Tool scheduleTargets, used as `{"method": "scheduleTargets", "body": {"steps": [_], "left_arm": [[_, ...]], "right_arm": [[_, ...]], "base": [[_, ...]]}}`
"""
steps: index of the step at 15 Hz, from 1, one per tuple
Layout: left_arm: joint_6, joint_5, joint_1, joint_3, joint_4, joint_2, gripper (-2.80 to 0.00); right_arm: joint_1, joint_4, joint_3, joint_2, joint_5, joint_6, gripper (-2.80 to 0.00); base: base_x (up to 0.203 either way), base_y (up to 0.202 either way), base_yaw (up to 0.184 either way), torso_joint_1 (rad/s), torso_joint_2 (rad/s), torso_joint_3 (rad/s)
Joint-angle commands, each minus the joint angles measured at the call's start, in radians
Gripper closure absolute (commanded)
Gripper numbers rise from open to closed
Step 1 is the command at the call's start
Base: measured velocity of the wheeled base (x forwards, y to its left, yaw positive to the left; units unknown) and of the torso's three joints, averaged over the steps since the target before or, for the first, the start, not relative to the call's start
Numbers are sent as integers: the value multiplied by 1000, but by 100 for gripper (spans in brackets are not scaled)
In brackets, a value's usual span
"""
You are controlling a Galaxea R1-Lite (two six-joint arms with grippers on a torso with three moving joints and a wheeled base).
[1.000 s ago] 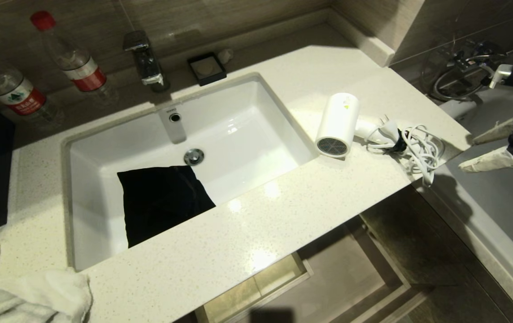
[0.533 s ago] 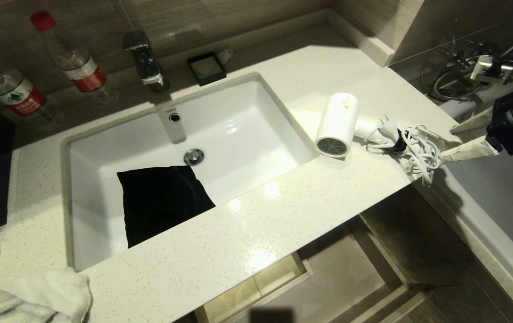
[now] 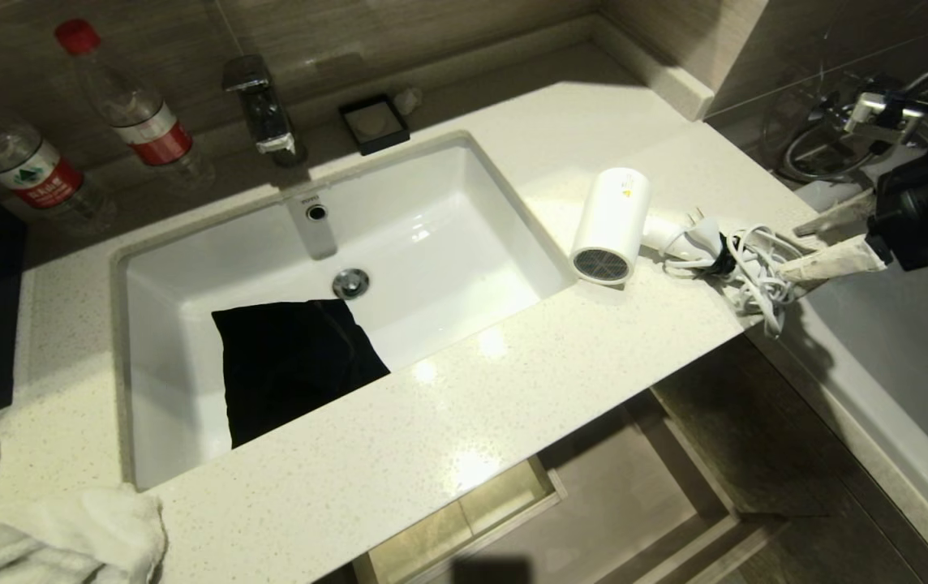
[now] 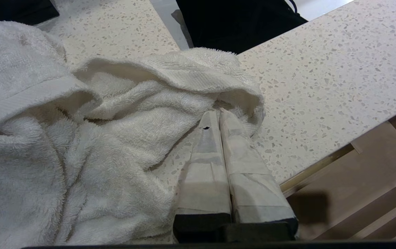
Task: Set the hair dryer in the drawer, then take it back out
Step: Pick up the hairdryer
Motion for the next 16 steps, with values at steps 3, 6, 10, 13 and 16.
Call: {"method": "scheduleTargets", "body": {"steps": [3,6,10,13,16], "left_arm": [[0,0,0,0,0,-2,0],[0,0,0,0,0,0,0],[0,0,0,0,0,-1,0],[0,0,0,0,0,-2,0],[0,0,0,0,0,0,0]], "right_arm": [[8,-49,-9,41,11,40,-280],[12,-90,-9,62,-2,35,-280],[23,-127,-9,87,-35,28,-280],[31,-132,-9,103,-46,27,-280],[37,-176,-9,112,-47,28,-280]], "base": [[0,0,0,0,0,0],[0,0,0,0,0,0],[0,0,0,0,0,0],[0,0,0,0,0,0],[0,0,0,0,0,0]]}}
